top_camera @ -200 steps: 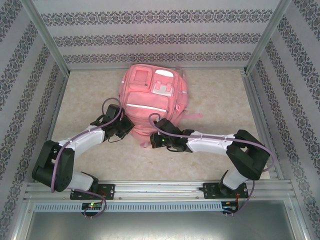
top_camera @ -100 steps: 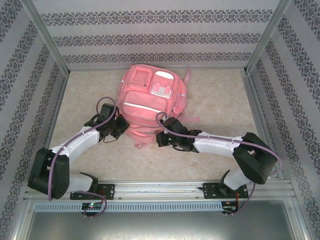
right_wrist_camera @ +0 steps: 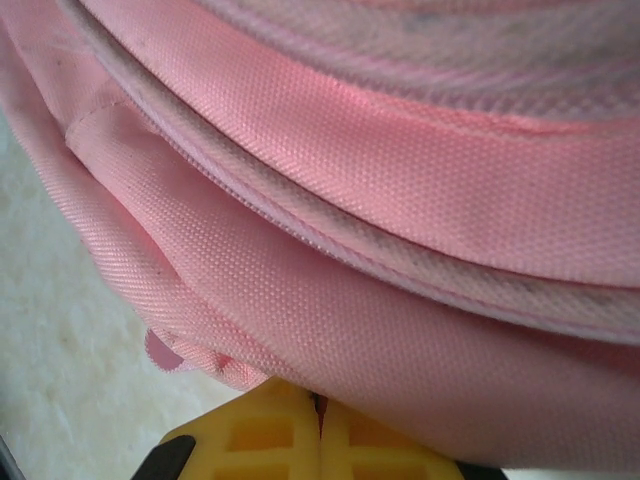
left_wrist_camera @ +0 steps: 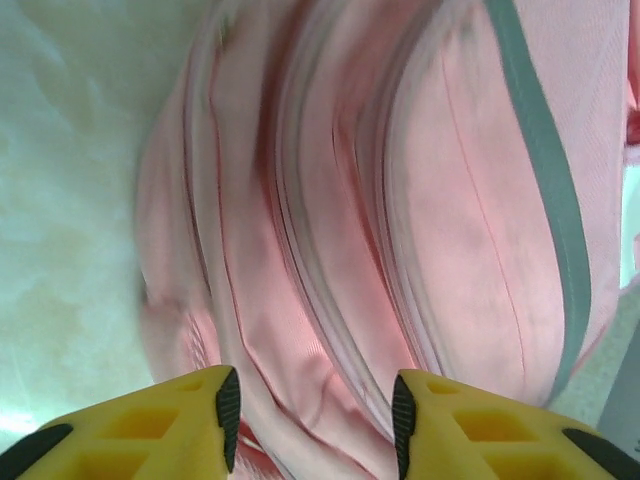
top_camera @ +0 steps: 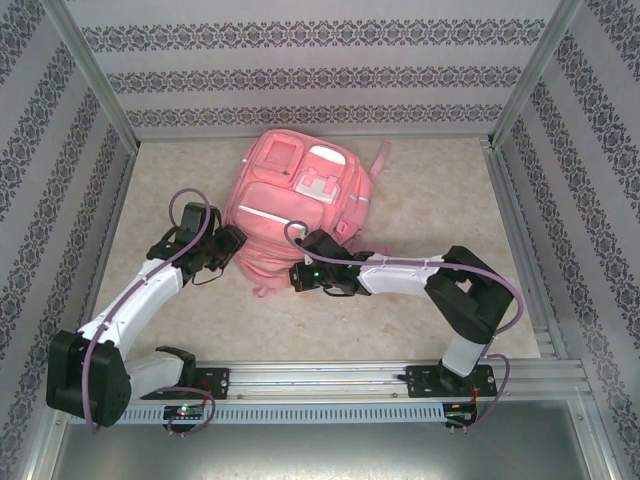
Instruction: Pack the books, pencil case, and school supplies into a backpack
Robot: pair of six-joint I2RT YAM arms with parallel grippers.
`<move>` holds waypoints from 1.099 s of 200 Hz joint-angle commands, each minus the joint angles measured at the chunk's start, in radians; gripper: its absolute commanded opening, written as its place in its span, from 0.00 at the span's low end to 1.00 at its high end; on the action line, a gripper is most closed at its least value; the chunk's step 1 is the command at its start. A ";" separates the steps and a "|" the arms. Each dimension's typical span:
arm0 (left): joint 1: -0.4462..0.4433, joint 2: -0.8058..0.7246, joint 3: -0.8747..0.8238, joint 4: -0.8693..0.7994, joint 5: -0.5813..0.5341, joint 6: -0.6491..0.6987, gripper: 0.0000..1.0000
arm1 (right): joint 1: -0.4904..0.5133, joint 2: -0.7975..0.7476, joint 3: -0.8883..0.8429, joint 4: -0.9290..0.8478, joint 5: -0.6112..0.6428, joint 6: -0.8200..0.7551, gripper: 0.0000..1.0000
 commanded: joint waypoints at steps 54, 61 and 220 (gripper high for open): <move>-0.140 0.078 -0.051 0.104 0.018 -0.195 0.52 | 0.026 0.068 0.059 0.075 0.033 0.088 0.00; -0.148 0.091 -0.050 0.116 0.017 -0.201 0.52 | 0.026 0.066 0.058 0.077 0.033 0.089 0.00; -0.109 0.204 -0.044 0.161 -0.073 -0.131 0.00 | 0.021 -0.065 -0.046 -0.038 0.109 0.009 0.00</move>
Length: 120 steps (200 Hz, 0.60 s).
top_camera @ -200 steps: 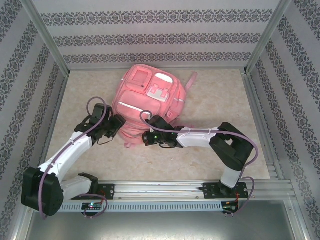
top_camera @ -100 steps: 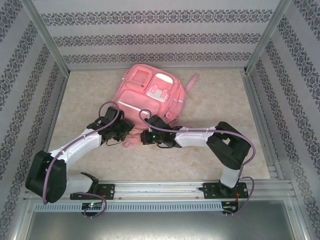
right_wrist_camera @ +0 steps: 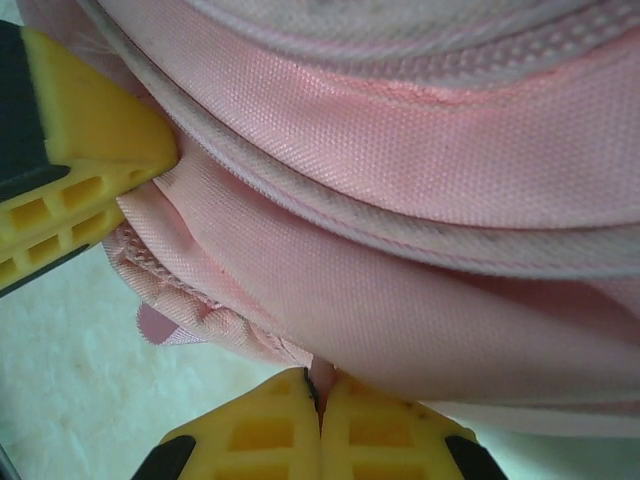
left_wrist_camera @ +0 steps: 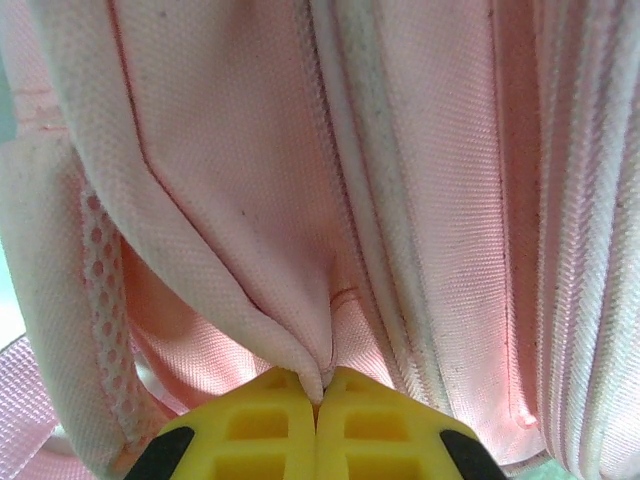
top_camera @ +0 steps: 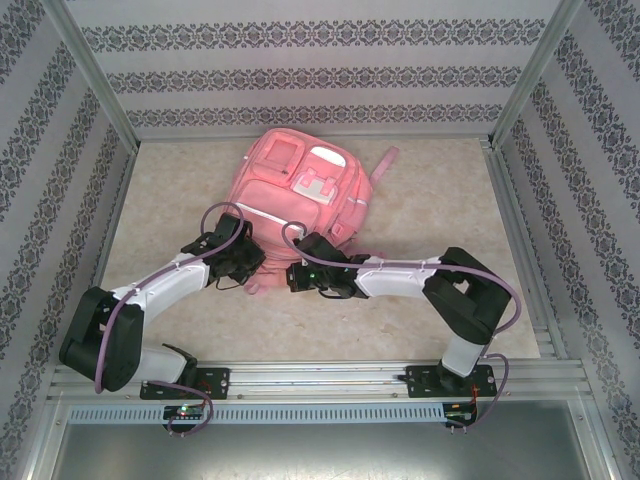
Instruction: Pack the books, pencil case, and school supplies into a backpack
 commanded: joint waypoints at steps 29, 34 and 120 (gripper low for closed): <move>0.048 -0.027 -0.009 0.003 -0.046 0.047 0.00 | -0.017 -0.067 -0.082 -0.052 0.064 -0.051 0.00; 0.051 -0.029 -0.009 0.001 -0.043 0.048 0.00 | -0.022 -0.071 -0.091 -0.052 0.067 -0.055 0.00; 0.067 -0.097 0.003 -0.077 0.009 0.096 0.28 | -0.099 -0.093 -0.138 0.017 0.010 -0.119 0.00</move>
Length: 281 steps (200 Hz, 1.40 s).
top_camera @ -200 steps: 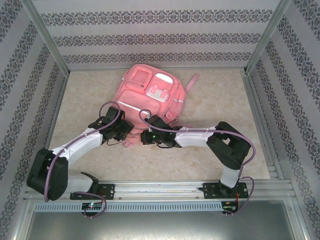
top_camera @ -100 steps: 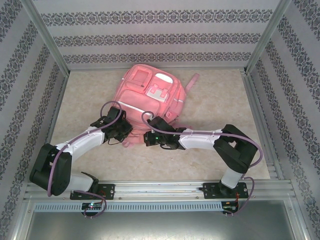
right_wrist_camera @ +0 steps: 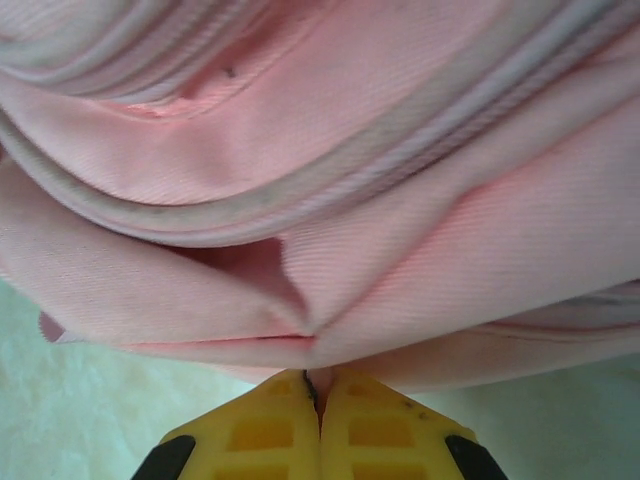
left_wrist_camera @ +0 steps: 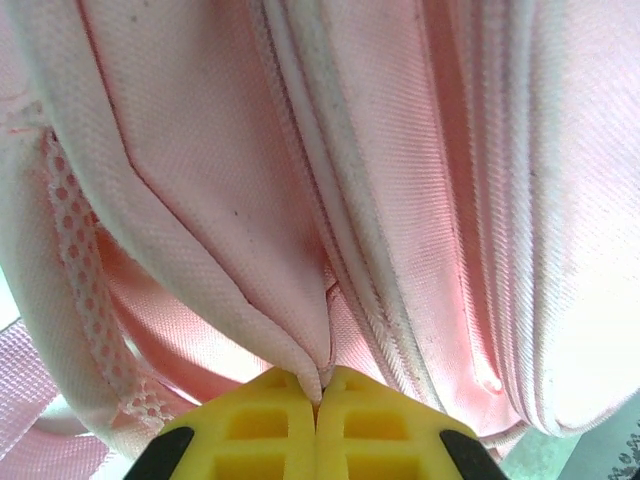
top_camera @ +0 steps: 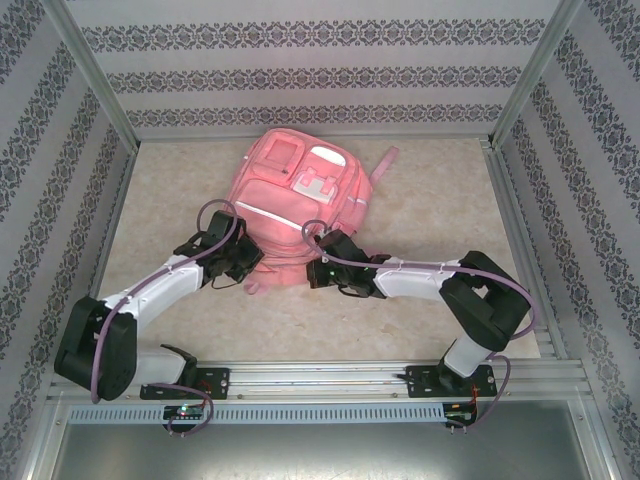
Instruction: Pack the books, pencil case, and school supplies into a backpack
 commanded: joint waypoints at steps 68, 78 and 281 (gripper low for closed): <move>-0.077 -0.076 0.016 -0.085 -0.038 -0.031 0.51 | 0.046 0.118 0.074 0.088 -0.040 0.046 0.00; -0.082 -0.069 0.013 -0.081 -0.044 -0.048 0.52 | 0.049 0.135 0.084 0.106 -0.044 0.067 0.00; -0.012 0.018 0.010 0.021 -0.093 -0.052 0.00 | 0.069 0.057 0.002 0.081 0.018 0.039 0.00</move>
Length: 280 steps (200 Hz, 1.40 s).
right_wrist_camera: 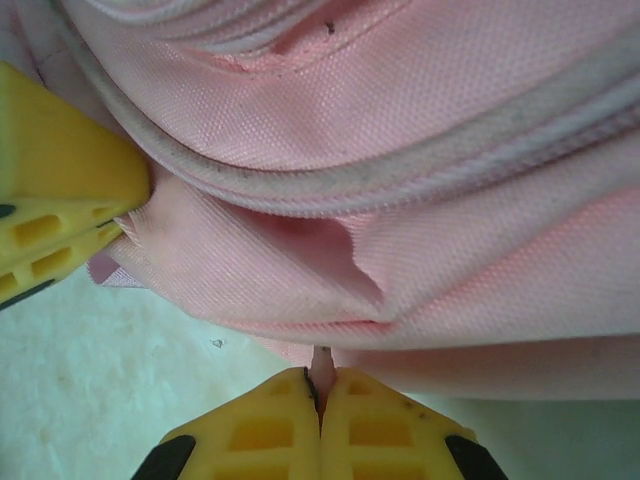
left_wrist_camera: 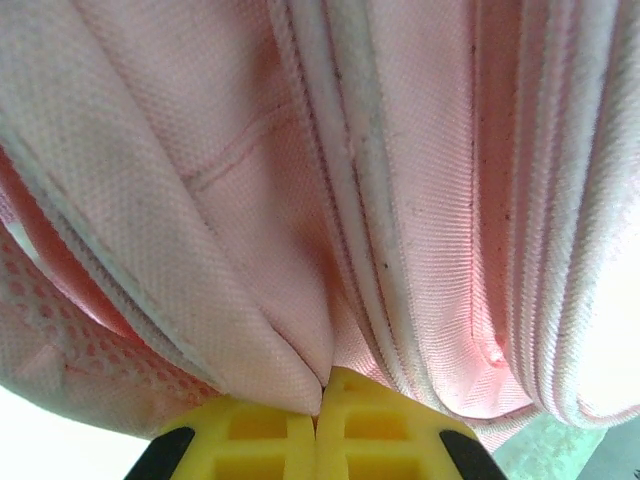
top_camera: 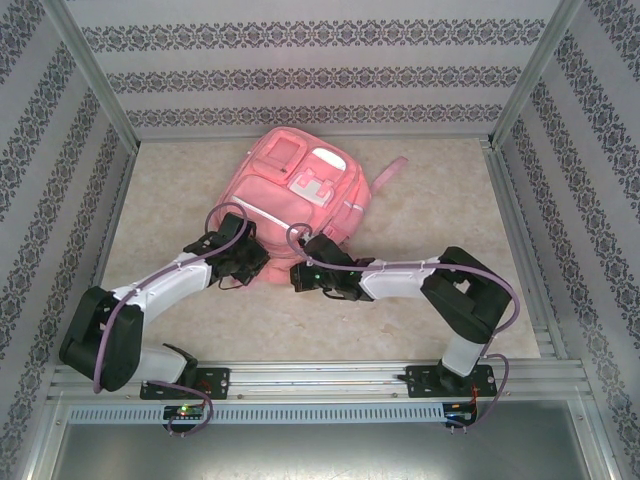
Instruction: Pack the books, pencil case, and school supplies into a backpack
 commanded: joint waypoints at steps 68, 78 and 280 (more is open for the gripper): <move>0.071 -0.114 -0.050 -0.038 -0.049 0.064 0.00 | -0.067 -0.070 -0.103 -0.020 0.051 -0.063 0.00; 0.073 -0.126 -0.057 -0.040 -0.046 0.062 0.00 | -0.067 -0.071 -0.100 -0.017 0.039 -0.093 0.00; 0.101 -0.286 -0.116 -0.129 0.013 0.104 0.00 | -0.103 -0.126 -0.218 0.060 0.167 -0.226 0.00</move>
